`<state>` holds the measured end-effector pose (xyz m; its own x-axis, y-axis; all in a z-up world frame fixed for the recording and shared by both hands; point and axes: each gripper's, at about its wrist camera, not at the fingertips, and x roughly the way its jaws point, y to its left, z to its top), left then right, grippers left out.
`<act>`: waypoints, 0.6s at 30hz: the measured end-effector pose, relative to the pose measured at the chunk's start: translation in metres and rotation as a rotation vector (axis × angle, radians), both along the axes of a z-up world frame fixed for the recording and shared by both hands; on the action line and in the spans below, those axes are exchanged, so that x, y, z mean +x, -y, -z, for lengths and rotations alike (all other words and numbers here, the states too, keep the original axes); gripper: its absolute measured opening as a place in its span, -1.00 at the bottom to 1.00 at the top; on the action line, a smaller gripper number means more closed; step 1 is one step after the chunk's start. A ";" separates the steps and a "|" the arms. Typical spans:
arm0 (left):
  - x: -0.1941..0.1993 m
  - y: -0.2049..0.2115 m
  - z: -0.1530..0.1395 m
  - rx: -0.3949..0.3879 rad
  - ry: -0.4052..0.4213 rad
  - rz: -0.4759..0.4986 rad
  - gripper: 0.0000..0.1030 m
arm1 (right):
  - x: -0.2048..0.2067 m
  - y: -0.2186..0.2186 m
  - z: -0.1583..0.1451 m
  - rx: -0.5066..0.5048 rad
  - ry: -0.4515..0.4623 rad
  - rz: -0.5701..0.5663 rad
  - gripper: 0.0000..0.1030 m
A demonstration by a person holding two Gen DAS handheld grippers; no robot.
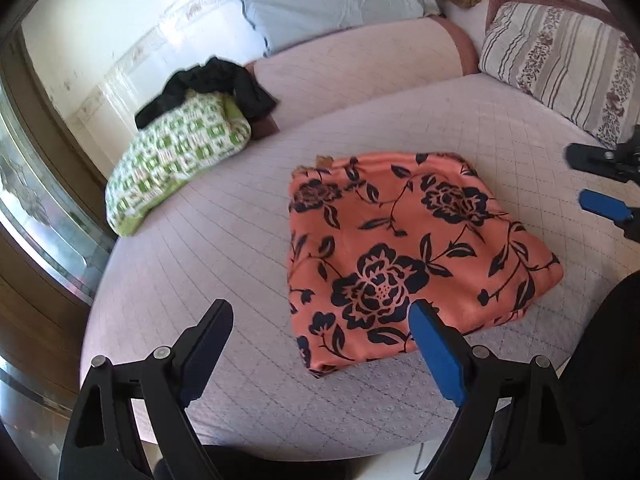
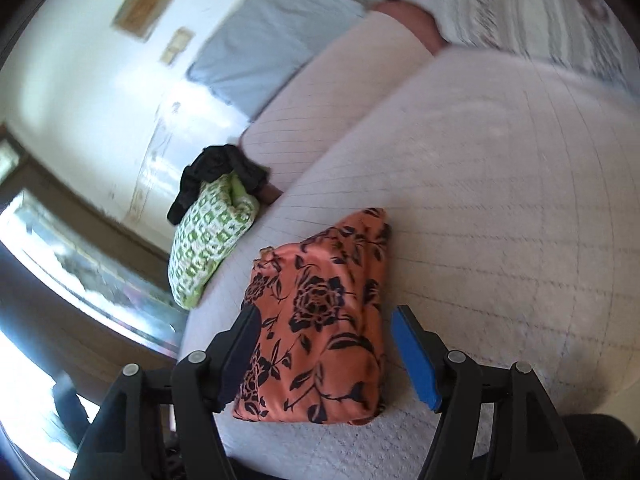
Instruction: Fold small clothes
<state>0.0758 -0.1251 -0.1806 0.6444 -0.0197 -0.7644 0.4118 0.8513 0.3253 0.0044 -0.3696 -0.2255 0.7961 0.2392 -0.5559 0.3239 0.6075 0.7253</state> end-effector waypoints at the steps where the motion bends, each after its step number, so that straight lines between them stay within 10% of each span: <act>1: 0.005 -0.003 0.002 -0.008 -0.015 -0.017 0.74 | -0.002 0.007 0.004 0.031 0.000 0.010 0.39; 10: 0.068 -0.072 0.037 -0.209 -0.226 -0.185 0.74 | 0.015 0.010 0.035 0.217 -0.087 -0.108 0.41; 14: 0.064 -0.091 0.026 -0.311 -0.202 -0.244 0.74 | 0.018 -0.008 0.022 0.077 -0.081 -0.104 0.41; 18: 0.054 -0.075 0.019 -0.201 -0.126 -0.211 0.74 | 0.022 -0.024 0.011 -0.077 -0.084 -0.126 0.41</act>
